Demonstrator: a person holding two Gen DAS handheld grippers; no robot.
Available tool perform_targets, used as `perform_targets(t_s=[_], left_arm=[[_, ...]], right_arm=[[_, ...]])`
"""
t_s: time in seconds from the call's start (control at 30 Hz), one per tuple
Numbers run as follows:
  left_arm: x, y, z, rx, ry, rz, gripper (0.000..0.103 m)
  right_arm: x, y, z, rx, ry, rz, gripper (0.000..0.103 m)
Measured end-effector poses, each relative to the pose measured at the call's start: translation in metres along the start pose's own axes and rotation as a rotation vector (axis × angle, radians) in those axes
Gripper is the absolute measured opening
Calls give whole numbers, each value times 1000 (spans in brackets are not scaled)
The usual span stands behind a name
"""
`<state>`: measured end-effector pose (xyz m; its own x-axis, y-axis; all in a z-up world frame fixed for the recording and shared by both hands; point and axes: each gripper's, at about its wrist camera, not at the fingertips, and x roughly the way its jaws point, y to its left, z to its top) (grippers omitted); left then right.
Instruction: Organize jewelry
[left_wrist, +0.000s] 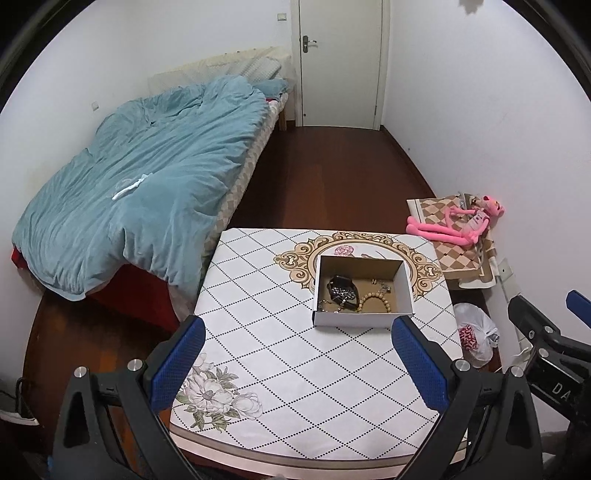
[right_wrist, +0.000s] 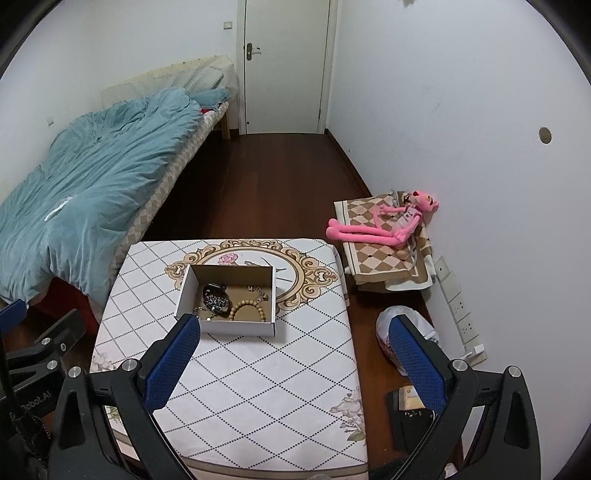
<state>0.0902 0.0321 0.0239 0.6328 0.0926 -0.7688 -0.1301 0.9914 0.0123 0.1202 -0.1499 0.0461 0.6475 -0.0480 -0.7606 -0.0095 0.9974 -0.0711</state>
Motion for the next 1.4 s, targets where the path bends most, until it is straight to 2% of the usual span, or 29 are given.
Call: perform_targets(t_s=[1.4], left_arm=[[-1, -5, 2, 12, -5, -7, 103]], right_arm=[[8, -2, -5, -14, 31, 6, 103]])
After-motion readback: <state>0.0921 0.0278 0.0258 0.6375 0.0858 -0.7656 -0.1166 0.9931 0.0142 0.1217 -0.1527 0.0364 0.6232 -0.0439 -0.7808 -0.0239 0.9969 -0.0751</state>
